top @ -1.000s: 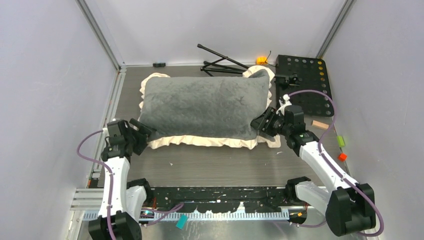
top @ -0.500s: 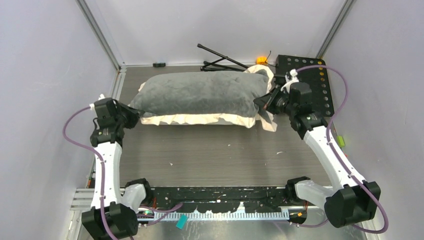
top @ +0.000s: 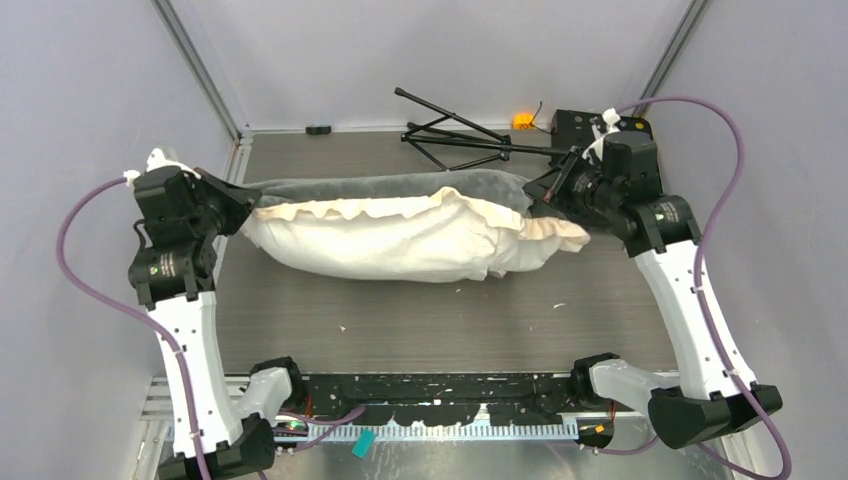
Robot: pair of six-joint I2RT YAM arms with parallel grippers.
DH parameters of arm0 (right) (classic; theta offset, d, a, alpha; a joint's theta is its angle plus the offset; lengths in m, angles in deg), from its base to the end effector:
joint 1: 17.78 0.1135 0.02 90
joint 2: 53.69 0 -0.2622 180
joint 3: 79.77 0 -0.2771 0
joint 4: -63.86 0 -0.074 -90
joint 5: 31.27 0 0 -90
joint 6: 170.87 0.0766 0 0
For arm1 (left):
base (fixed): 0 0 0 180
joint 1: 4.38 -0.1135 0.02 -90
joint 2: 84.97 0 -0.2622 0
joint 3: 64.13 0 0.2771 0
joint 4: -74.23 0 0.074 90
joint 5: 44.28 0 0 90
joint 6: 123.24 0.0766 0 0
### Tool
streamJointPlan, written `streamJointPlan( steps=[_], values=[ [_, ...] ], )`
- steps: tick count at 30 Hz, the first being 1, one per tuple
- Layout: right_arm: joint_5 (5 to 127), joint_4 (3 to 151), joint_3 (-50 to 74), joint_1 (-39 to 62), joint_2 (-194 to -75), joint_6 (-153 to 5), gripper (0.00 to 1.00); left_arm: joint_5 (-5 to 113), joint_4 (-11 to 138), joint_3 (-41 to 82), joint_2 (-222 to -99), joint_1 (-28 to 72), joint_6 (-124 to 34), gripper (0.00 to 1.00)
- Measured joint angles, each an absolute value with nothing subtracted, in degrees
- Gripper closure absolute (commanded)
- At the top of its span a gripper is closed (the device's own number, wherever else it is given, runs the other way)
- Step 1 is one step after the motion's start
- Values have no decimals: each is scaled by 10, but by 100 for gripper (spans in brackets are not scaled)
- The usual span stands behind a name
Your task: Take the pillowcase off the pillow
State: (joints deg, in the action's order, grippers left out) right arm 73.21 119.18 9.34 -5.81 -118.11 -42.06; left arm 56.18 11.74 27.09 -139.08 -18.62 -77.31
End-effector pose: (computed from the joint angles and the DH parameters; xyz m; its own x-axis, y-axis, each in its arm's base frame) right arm 0.2745 0.0778 0.4020 -0.6279 0.4872 -0.6069 -0.0276 0.7654 0.6430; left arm 0.2188 0.0412 0.4291 -0.2408 -0.7668 -0.5950 -0.3485 0.6405 -0.6843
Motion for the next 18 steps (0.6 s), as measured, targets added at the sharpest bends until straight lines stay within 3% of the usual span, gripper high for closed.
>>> streamJointPlan(
  steps=[9,10,11,12,13,14,18],
  values=[
    [740,1329,-76,-55,-1227,-410,99,554,16,439,-1452,-184,-746,100],
    [740,1324,-78,-55,-1241,-407,87,557,19,448,-1479,-184,-748,100],
    [739,1317,-81,-55,-1263,-401,68,559,23,453,-1505,-184,-749,99],
    [739,1308,-88,-55,-1292,-398,51,561,30,462,-1548,-184,-751,81],
    [738,1300,-101,-55,-1324,-396,39,565,37,472,-1592,-184,-753,57],
    [734,1289,-125,-57,-1369,-398,33,569,45,492,-1641,-183,-756,39],
    [718,1290,-277,-73,-1551,-430,12,567,78,589,-1838,-177,-746,1]
  ],
)
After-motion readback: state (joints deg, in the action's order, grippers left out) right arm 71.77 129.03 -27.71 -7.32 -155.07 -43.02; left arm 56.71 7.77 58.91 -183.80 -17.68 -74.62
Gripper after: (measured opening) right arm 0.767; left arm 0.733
